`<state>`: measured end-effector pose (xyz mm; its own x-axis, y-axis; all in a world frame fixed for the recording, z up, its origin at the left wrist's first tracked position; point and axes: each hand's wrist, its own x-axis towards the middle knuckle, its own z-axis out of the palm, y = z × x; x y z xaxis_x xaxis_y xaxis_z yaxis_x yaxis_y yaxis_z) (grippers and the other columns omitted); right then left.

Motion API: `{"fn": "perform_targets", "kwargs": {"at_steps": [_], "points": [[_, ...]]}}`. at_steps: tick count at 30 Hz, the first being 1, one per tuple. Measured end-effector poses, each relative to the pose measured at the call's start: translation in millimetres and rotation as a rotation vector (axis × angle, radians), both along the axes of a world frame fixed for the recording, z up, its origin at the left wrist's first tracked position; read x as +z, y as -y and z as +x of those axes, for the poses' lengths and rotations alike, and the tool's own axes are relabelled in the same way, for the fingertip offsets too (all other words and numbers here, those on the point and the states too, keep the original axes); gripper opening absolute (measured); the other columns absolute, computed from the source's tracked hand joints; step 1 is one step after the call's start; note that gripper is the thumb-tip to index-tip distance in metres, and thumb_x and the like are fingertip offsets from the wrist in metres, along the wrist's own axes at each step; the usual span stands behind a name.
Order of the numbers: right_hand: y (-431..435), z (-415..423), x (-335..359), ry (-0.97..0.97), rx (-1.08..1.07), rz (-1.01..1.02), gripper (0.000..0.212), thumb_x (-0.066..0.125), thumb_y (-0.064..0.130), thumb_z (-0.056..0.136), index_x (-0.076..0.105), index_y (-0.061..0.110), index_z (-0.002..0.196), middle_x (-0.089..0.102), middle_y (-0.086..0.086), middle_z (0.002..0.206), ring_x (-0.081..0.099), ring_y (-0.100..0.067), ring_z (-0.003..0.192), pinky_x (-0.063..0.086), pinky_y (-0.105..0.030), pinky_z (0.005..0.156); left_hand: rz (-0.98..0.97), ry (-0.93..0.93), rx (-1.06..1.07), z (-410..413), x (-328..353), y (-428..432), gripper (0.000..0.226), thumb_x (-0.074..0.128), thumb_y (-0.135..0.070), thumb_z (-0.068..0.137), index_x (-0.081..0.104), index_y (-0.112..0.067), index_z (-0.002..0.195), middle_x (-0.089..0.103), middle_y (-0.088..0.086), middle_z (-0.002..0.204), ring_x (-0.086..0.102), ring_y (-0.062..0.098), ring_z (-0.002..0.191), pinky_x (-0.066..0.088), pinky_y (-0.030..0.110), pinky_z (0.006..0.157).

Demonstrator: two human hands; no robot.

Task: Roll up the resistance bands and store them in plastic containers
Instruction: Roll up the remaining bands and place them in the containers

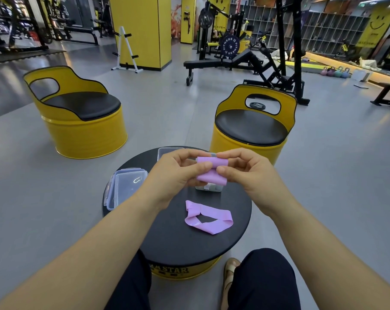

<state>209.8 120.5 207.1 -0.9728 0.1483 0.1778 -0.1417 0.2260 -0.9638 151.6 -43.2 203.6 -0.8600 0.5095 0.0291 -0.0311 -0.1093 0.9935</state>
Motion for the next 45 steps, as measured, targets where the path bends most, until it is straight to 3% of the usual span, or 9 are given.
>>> {"fn": "perform_targets", "kwargs": {"at_steps": [7, 12, 16, 21, 29, 33, 38, 41, 45], "points": [[2, -2, 0, 0.064, 0.002, -0.084, 0.015, 0.065, 0.018, 0.084, 0.066, 0.017, 0.1, 0.072, -0.01, 0.09, 0.071, -0.017, 0.081, 0.058, -0.025, 0.073, -0.006, -0.021, 0.024, 0, -2, 0, 0.02, 0.067, 0.001, 0.081, 0.068, -0.015, 0.092, 0.073, 0.006, 0.084, 0.07, 0.016, 0.078, 0.058, 0.029, 0.077], [2, -4, -3, 0.073, -0.042, -0.075, 0.01, 0.065, 0.017, 0.085, 0.067, 0.01, 0.091, 0.072, -0.001, 0.075, 0.068, -0.017, 0.069, 0.058, -0.025, 0.065, -0.024, -0.04, 0.04, -1, -3, -1, 0.024, 0.066, 0.005, 0.079, 0.069, -0.016, 0.09, 0.072, 0.006, 0.084, 0.069, 0.015, 0.077, 0.057, 0.024, 0.075], [0, -3, -4, 0.053, -0.033, -0.052, 0.017, 0.067, 0.012, 0.084, 0.066, 0.007, 0.101, 0.073, -0.012, 0.087, 0.069, -0.023, 0.076, 0.059, -0.032, 0.073, -0.014, -0.04, 0.033, -1, -4, -2, 0.025, 0.065, 0.007, 0.08, 0.068, -0.015, 0.091, 0.072, 0.007, 0.087, 0.07, 0.016, 0.079, 0.057, 0.026, 0.075], [-3, -3, -6, 0.025, -0.027, -0.019, 0.02, 0.071, 0.004, 0.079, 0.068, 0.015, 0.095, 0.073, -0.009, 0.088, 0.069, -0.018, 0.073, 0.058, -0.029, 0.077, -0.047, 0.002, 0.018, -1, -2, -1, 0.011, 0.067, -0.01, 0.083, 0.069, -0.009, 0.094, 0.071, 0.006, 0.081, 0.068, 0.014, 0.072, 0.058, 0.028, 0.072], [-1, -7, -13, 0.066, -0.002, -0.008, 0.025, 0.073, 0.0, 0.076, 0.068, 0.019, 0.092, 0.07, -0.01, 0.099, 0.069, -0.015, 0.081, 0.056, -0.026, 0.077, -0.09, -0.016, 0.07, -4, -9, -1, 0.016, 0.073, -0.005, 0.077, 0.07, -0.009, 0.092, 0.073, 0.012, 0.092, 0.069, 0.019, 0.08, 0.057, 0.027, 0.076], [-1, -11, -15, 0.151, 0.006, -0.078, 0.021, 0.072, 0.012, 0.079, 0.067, 0.012, 0.099, 0.072, -0.008, 0.091, 0.07, -0.017, 0.073, 0.057, -0.026, 0.073, -0.104, -0.06, 0.099, -7, -15, -1, 0.019, 0.074, -0.003, 0.076, 0.071, -0.019, 0.085, 0.074, 0.005, 0.087, 0.069, 0.019, 0.084, 0.056, 0.031, 0.084], [-1, -21, -23, 0.198, 0.022, -0.063, 0.019, 0.069, 0.019, 0.083, 0.068, 0.009, 0.099, 0.069, 0.0, 0.07, 0.065, -0.016, 0.067, 0.059, -0.031, 0.072, -0.124, -0.117, 0.121, -14, -24, 0, 0.021, 0.074, -0.004, 0.076, 0.071, -0.023, 0.085, 0.074, -0.002, 0.085, 0.068, 0.011, 0.083, 0.054, 0.024, 0.084], [-2, -23, -27, 0.185, 0.018, 0.002, 0.01, 0.071, 0.017, 0.082, 0.069, 0.016, 0.092, 0.071, -0.003, 0.076, 0.068, -0.021, 0.069, 0.058, -0.037, 0.076, -0.231, -0.2, 0.107, -18, -29, 2, 0.021, 0.074, -0.01, 0.077, 0.071, -0.027, 0.09, 0.073, -0.008, 0.088, 0.067, 0.003, 0.083, 0.049, 0.016, 0.078], [-3, -31, -34, 0.157, 0.036, 0.151, 0.019, 0.076, 0.012, 0.077, 0.07, 0.027, 0.087, 0.071, -0.01, 0.086, 0.069, -0.028, 0.076, 0.056, -0.045, 0.082, -0.576, -0.49, 0.023, -28, -37, 0, 0.02, 0.069, -0.018, 0.082, 0.073, -0.028, 0.099, 0.067, -0.02, 0.087, 0.06, -0.001, 0.084, 0.046, 0.012, 0.075]]}}
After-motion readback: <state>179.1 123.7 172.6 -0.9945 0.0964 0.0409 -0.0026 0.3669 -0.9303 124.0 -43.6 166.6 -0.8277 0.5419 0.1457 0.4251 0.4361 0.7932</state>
